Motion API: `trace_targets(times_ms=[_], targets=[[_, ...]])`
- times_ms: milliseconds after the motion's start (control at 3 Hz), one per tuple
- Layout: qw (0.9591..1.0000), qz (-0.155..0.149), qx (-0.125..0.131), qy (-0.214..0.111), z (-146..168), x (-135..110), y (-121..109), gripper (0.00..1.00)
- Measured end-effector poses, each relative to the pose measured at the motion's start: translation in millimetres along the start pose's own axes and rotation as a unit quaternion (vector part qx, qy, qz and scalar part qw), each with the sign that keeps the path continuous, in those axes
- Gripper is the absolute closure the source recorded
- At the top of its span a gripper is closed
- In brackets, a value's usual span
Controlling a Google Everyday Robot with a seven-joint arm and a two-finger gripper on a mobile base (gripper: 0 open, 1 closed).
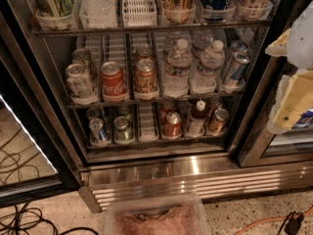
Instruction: Pick green can from bottom shelf of fridge
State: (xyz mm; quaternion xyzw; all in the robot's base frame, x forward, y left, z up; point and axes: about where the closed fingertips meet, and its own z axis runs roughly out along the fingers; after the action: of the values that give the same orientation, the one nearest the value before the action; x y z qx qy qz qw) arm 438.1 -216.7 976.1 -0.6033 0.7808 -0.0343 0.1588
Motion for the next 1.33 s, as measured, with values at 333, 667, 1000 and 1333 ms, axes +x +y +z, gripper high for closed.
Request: trace_targets(times_ms=[333,667,1000,1333], targets=[[1.0,0.0,0.0,0.0,0,0,0,0.0],[0.9999,0.009,-0.001,-0.009,10,1,2,0.0],[0.9989,0.032,-0.007,-0.033,43,4,12,0.0],[0.9945,0.07,-0.019,-0.076,96,0,34,0.0]])
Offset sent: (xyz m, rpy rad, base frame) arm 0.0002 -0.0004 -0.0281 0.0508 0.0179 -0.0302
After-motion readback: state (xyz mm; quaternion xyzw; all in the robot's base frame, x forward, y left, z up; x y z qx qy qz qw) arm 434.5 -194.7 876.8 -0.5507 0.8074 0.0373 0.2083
